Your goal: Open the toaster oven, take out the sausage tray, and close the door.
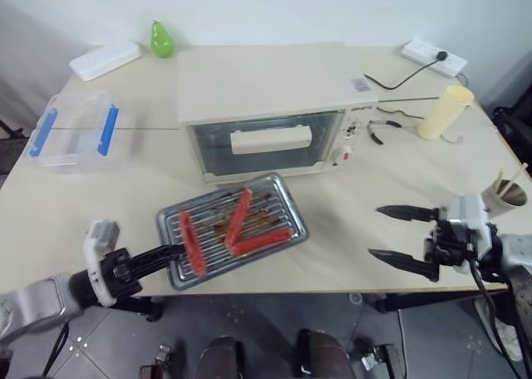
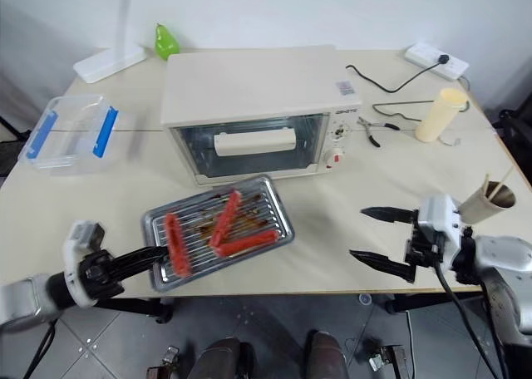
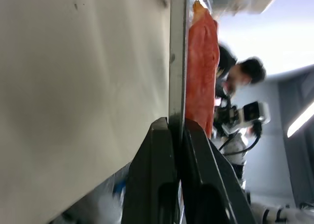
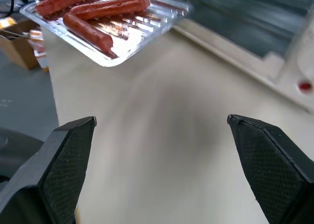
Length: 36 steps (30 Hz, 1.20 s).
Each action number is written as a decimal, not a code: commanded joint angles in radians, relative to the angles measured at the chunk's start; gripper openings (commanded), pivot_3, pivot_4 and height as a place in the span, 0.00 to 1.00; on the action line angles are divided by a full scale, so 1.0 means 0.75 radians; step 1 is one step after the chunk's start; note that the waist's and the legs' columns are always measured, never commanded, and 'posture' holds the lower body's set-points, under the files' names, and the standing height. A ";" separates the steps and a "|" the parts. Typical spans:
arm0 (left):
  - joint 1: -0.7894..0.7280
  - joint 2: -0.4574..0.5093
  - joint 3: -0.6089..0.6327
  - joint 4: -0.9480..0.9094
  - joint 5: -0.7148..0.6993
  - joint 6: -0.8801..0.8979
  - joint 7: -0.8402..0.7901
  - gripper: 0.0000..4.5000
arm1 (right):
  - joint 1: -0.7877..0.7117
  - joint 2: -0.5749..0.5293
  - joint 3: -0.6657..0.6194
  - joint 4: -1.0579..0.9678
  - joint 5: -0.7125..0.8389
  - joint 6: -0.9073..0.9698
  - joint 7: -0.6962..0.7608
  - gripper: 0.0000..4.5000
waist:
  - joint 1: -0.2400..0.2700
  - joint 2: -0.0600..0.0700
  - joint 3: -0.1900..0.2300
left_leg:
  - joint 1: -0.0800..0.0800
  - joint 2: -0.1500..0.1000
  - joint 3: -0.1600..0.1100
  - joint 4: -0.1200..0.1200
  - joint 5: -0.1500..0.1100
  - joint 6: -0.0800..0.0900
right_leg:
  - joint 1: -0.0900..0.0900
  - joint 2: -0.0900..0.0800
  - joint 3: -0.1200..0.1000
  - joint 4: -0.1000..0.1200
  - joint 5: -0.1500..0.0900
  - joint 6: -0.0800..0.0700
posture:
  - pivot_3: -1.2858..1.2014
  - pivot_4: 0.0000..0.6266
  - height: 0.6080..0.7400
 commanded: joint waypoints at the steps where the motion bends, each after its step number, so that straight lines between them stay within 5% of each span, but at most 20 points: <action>1: -0.203 0.021 -0.152 0.119 -0.040 0.078 0.049 0.00 | 0.098 -0.006 -0.099 -0.118 0.023 -0.026 -0.027 1.00 | 0.003 0.000 0.000 | 0.000 0.001 0.000 0.000 0.000 0.000 | 0.000 0.001 0.000 0.000 0.000 0.000 | 0.52 0.24 1.00; 6: -0.521 -0.053 -0.367 0.338 -0.014 0.112 0.171 0.00 | 0.229 0.013 -0.173 -0.233 0.051 -0.010 -0.094 1.00 | 0.014 -0.001 0.000 | 0.001 0.001 0.001 0.001 0.001 -0.002 | 0.000 0.003 0.004 0.001 0.000 0.001 | 0.52 0.24 1.00; 13: -0.762 -0.210 -0.459 0.467 0.199 0.157 0.191 0.00 | 0.350 0.046 -0.231 -0.379 0.087 0.019 -0.200 1.00 | 0.019 -0.002 0.000 | 0.000 0.000 0.001 0.001 0.002 -0.003 | 0.000 0.004 0.005 0.001 0.000 0.001 | 0.52 0.24 1.00; 23: -0.801 -0.322 -0.372 0.358 0.587 0.111 -0.002 0.62 | 0.403 0.067 -0.213 -0.441 0.096 0.020 -0.278 1.00 | 0.018 -0.002 0.000 | 0.000 0.000 0.008 0.002 0.002 -0.004 | 0.000 0.005 0.006 0.001 0.001 0.002 | 0.52 0.24 1.00; 29: -0.675 -0.153 -0.267 0.119 0.864 -0.071 -0.298 1.00 | 0.376 0.050 -0.182 -0.412 0.095 0.015 -0.258 1.00 | 0.009 -0.002 0.000 | 0.001 0.002 0.008 0.001 0.003 -0.004 | -0.001 0.006 0.006 0.001 0.001 0.002 | 0.52 0.24 1.00; 36: -0.226 0.200 -0.102 -0.114 1.332 -0.640 -0.912 1.00 | 0.252 0.017 -0.129 -0.297 0.083 -0.003 -0.197 1.00 | 0.007 -0.002 0.000 | 0.000 0.002 0.016 0.000 0.002 -0.005 | -0.003 0.006 0.007 -0.002 0.000 0.001 | 0.52 0.24 1.00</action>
